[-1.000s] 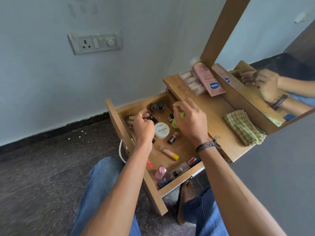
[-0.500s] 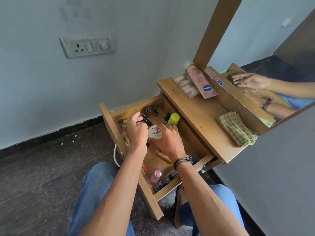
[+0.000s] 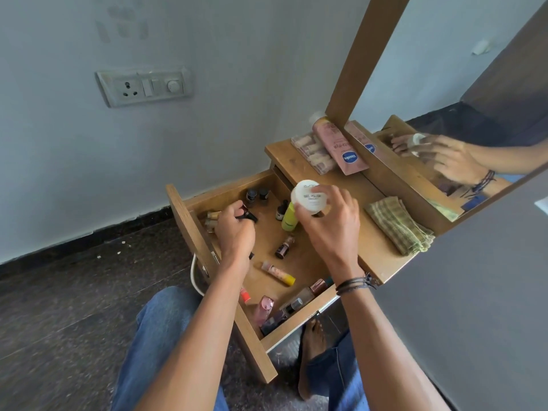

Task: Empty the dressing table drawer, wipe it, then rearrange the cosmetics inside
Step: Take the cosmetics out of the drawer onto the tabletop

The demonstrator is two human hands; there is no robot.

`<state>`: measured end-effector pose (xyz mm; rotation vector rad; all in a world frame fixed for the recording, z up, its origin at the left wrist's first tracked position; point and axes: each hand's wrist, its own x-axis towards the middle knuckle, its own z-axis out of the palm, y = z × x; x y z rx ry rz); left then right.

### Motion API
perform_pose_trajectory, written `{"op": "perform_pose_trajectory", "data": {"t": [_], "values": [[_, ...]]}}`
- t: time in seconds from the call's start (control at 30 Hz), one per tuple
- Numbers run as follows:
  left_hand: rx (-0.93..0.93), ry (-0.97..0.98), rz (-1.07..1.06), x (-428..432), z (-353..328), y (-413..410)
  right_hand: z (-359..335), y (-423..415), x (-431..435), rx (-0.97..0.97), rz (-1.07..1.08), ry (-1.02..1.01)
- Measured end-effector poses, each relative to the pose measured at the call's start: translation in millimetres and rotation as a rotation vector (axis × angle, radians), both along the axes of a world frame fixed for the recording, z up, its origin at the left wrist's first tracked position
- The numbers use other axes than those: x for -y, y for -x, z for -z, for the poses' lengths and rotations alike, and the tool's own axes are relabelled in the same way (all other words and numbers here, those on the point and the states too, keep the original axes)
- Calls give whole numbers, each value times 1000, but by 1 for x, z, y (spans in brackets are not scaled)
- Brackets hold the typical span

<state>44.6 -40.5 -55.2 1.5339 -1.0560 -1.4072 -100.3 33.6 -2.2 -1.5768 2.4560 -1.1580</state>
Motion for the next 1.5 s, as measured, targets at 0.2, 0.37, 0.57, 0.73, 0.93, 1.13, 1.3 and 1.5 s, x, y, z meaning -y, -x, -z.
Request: {"op": "perform_pose_trajectory", "data": {"t": [0.2,0.37,0.57,0.73,0.93,1.13,1.3,1.5], "values": [[38,1,92,5,9,3,7,44,13,71,178,-67],[46,26,101,5,9,3,8,55,24,100,184,-100],[92,52,134,7,12,4,10,60,33,51,248,-44],[105,52,148,5,11,5,11,57,33,-56,323,-78],[117,77,155,2,9,7,11,51,29,-195,254,-132],[116,84,158,0,7,7,14,55,35,-204,259,-240],[105,86,160,-1,6,8,15,58,40,-196,269,-286],[112,91,166,0,6,7,14,59,39,-141,261,-269]]}}
